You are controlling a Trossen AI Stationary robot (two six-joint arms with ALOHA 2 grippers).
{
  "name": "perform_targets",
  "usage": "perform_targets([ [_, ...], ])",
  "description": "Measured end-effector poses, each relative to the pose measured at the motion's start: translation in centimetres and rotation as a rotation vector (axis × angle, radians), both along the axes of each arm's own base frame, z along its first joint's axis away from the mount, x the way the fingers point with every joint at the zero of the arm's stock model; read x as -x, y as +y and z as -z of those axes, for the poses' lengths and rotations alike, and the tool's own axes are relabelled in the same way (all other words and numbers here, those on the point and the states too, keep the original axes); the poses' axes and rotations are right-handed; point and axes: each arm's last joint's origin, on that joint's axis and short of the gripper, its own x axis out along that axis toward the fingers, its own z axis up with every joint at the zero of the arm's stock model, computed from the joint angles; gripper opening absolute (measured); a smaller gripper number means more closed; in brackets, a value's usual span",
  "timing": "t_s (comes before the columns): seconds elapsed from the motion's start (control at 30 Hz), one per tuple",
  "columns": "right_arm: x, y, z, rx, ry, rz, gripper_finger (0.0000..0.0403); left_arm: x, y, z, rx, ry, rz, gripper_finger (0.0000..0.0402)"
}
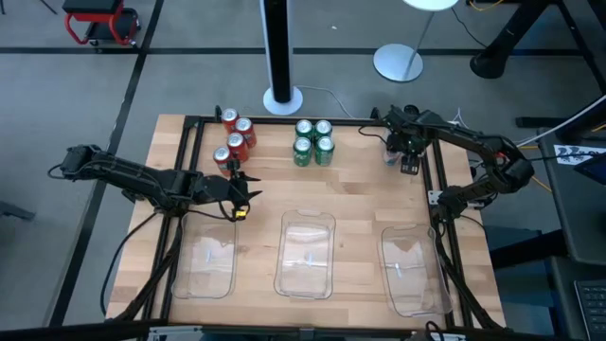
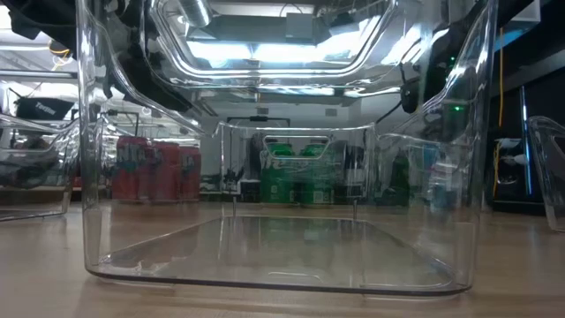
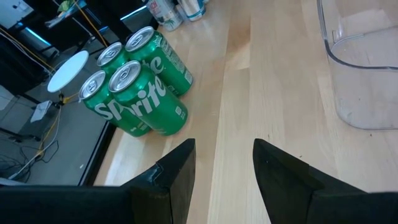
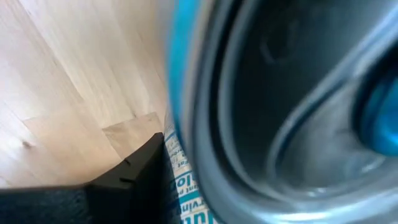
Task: Sort soda cans
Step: Put the blue soda can into the right transparent bin
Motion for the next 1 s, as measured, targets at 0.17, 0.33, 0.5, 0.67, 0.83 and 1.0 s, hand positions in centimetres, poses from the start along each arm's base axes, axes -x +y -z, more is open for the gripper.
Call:
perform_targets([
  [0.17,0.2,0.2,-1.9,0.044,-0.037,-0.001,0.0227,0.0,0.0,0.0,-0.001,0.001,0.001,0.0153],
  [0.33,0.5,0.7,-4.6,0.052,-0.065,-0.004,0.0227,0.0,0.0,0.0,-0.002,0.001,0.001,0.0153],
  [0.5,0.2,2.1,-7.5,0.050,-0.096,-0.028,0.0227,0.0,0.0,0.0,-0.002,0.001,0.001,0.0153],
  [0.67,-0.4,4.0,-10.2,0.015,-0.090,-0.050,0.0227,0.0,0.0,0.0,-0.002,0.001,0.001,0.0153],
  [0.83,-1.1,5.9,-12.7,0.012,-0.101,-0.079,0.0227,0.0,0.0,0.0,-0.002,0.001,0.001,0.0153],
  [1.0,-2.6,8.2,-14.5,-0.007,-0.201,-0.147,0.0227,0.0,0.0,0.0,-0.002,0.001,0.001,0.0153],
])
